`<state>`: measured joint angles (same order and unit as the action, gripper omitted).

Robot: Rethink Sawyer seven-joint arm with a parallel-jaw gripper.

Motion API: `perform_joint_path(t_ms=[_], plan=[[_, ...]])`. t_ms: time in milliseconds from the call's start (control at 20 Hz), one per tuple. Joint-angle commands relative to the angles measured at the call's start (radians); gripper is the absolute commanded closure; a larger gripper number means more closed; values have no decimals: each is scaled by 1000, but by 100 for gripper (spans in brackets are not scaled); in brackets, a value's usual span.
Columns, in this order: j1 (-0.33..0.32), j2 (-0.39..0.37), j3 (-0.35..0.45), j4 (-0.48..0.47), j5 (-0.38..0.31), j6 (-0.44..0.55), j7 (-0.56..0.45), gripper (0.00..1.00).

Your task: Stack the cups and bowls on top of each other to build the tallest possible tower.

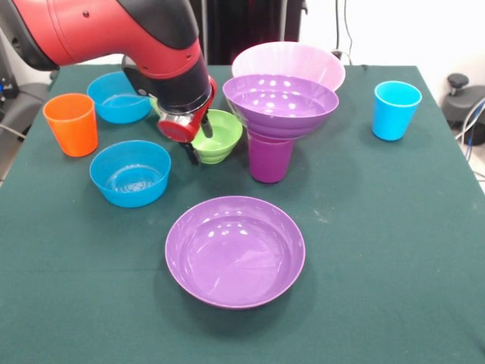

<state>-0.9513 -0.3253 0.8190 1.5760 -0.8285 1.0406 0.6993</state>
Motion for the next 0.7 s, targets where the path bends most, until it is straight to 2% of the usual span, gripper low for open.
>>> perform_joint_path(t_ms=[50, 700], plan=[[47, 38, -53, -1, -100, 45, -313, 0], [52, 12, -63, -4, -127, 69, -355, 0]])
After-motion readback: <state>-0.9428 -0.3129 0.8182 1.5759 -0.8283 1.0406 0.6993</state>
